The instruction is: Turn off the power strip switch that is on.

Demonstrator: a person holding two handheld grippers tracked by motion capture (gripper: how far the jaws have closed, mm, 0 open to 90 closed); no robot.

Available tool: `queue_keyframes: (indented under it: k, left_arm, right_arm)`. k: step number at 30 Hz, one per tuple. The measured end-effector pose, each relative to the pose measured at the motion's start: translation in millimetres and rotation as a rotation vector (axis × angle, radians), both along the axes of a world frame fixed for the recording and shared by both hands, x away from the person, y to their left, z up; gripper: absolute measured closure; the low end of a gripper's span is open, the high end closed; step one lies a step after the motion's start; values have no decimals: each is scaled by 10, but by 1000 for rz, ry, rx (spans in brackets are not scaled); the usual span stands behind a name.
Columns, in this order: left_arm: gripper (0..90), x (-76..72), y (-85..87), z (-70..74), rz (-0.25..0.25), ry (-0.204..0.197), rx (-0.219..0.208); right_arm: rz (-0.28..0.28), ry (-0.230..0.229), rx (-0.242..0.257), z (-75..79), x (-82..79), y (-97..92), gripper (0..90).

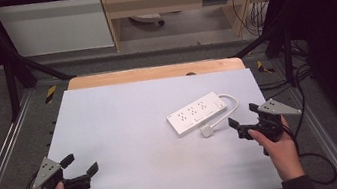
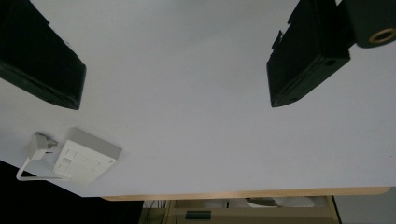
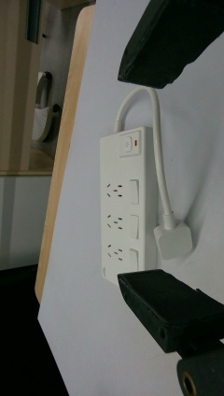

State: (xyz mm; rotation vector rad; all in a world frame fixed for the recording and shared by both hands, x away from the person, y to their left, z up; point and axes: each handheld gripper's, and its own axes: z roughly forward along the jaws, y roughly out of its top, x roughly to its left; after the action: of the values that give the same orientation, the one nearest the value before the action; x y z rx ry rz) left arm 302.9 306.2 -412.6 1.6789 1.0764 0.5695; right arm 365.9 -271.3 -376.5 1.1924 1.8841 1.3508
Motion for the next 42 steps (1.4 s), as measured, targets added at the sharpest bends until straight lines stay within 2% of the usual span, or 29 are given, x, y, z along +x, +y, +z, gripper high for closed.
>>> queue_keyframes:
  k: [3,11,27,42]
  left_arm:
    - [46,-1,-11,1,-6,-1,6]
    - [46,9,-26,-6,-13,6,15]
    - [45,12,-32,-9,-11,8,13]
    - [45,23,-29,-19,-2,20,6]
  right_arm:
    - [8,4,29,41,32,-4,52]
    - [-6,-9,25,146,95,12,54]
    - [7,-42,-2,395,248,124,52]
    - [29,-24,-25,521,435,266,56]
